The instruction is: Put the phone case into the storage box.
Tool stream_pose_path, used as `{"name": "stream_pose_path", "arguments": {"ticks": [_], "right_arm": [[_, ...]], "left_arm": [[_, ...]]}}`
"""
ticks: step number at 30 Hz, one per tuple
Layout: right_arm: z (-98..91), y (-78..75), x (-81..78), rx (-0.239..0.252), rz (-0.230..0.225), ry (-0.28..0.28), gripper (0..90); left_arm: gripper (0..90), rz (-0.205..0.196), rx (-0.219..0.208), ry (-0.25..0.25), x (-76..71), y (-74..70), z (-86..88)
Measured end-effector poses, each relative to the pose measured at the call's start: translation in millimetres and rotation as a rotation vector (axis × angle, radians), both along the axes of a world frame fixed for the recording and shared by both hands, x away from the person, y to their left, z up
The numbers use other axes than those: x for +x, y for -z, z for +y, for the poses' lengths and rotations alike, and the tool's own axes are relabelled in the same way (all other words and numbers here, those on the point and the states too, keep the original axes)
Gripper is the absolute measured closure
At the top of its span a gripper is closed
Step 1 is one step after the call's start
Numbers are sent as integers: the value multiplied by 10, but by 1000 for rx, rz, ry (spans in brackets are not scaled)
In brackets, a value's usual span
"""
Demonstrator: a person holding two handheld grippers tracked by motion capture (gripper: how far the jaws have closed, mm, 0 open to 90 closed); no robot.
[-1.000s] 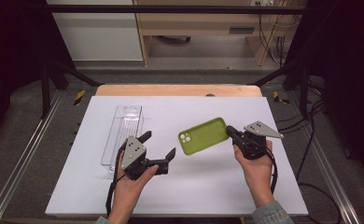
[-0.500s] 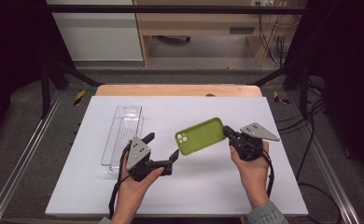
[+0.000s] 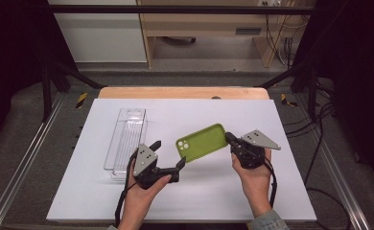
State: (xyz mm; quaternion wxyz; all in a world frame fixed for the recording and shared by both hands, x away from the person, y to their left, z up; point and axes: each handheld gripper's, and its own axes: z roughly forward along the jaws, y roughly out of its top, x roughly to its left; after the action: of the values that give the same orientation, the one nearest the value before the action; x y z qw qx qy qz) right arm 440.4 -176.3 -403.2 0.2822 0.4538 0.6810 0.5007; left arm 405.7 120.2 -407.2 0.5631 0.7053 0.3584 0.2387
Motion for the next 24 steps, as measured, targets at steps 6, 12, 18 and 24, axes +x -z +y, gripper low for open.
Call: {"name": "stream_pose_path", "arguments": {"ticks": [6, 12, 18, 24], "right_arm": [[17, 30, -17, -1, 0, 0, 882], [23, 35, -31, -8, -8, -3, 882], [26, 47, -47, -3, -19, -2, 882], [28, 63, -65, 4, -27, -2, 883]], "left_arm": [[33, 9, 5, 7, -17, 45, -31], [39, 18, 15, 16, -27, 85, -60], [41, 25, 10, 21, -35, 118, -80], [57, 39, 19, 16, -26, 134, -93]]}}
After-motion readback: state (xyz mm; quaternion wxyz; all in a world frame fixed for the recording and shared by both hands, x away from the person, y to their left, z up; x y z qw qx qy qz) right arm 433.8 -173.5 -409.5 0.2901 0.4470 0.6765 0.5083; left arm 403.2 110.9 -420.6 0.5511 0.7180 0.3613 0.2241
